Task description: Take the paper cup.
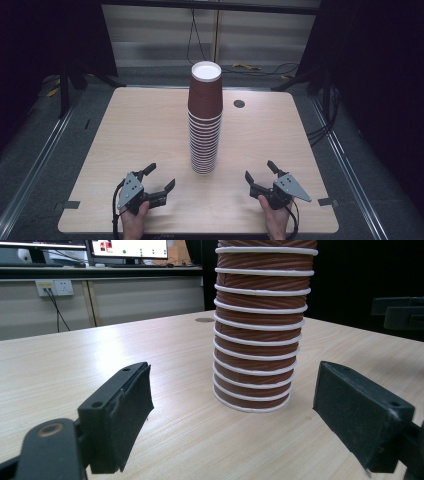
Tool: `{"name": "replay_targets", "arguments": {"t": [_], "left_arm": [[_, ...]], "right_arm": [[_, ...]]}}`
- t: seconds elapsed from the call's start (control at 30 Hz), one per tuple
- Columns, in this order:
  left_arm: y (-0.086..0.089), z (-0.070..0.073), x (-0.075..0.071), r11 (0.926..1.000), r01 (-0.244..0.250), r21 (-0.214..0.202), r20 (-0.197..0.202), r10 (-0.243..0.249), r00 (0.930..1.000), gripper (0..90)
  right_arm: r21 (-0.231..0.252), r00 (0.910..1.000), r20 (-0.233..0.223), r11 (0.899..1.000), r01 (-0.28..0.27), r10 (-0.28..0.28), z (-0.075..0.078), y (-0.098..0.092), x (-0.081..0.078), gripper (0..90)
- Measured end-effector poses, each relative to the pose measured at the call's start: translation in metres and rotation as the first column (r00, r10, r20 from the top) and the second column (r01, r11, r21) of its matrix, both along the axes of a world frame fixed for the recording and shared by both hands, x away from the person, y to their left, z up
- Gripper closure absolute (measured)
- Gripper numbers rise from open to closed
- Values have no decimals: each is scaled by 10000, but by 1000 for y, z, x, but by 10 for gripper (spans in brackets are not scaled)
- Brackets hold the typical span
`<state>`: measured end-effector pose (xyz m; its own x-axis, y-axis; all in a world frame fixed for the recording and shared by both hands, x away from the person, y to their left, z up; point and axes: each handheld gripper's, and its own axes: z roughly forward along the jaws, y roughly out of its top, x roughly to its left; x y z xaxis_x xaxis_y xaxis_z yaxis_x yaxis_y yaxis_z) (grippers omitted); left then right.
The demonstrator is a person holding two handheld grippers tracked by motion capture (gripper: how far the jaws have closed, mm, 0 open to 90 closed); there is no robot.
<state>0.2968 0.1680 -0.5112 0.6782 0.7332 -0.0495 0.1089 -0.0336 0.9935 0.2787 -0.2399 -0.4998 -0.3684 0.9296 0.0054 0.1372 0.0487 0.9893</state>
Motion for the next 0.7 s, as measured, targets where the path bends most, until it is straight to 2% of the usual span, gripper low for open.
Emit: {"name": "replay_targets", "arguments": {"t": [0.07, 0.1, 0.27, 0.3, 0.37, 0.7], "left_arm": [[0, 0, 0, 10000, 9, 14, 13, -9, 10000, 155], [1, 0, 0, 9999, -2, 153, 99, 0, 10000, 155], [0, 0, -1, 10000, -33, 21, 125, 33, 9999, 155], [1, 0, -1, 9998, -103, 140, 222, 100, 9997, 155], [0, 0, -2, 10000, -50, 84, 205, 48, 9998, 155], [1, 0, -1, 10000, 6, 59, 207, -7, 9998, 155]], "right_arm": [[-75, 9998, -81, 9998, -205, 204, 0, 2, 1, 129], [-129, 9995, -200, 9996, -264, 261, 1, 2, 1, 129], [-170, 9970, -331, 9974, -700, 694, 10, 5, 1, 132], [-156, 9964, -338, 9968, -778, 772, 12, 6, 2, 132], [-195, 9952, -383, 9957, -910, 902, 15, 6, 2, 132], [-8, 9826, -576, 9842, -1768, 1764, 31, 12, 8, 139]]}}
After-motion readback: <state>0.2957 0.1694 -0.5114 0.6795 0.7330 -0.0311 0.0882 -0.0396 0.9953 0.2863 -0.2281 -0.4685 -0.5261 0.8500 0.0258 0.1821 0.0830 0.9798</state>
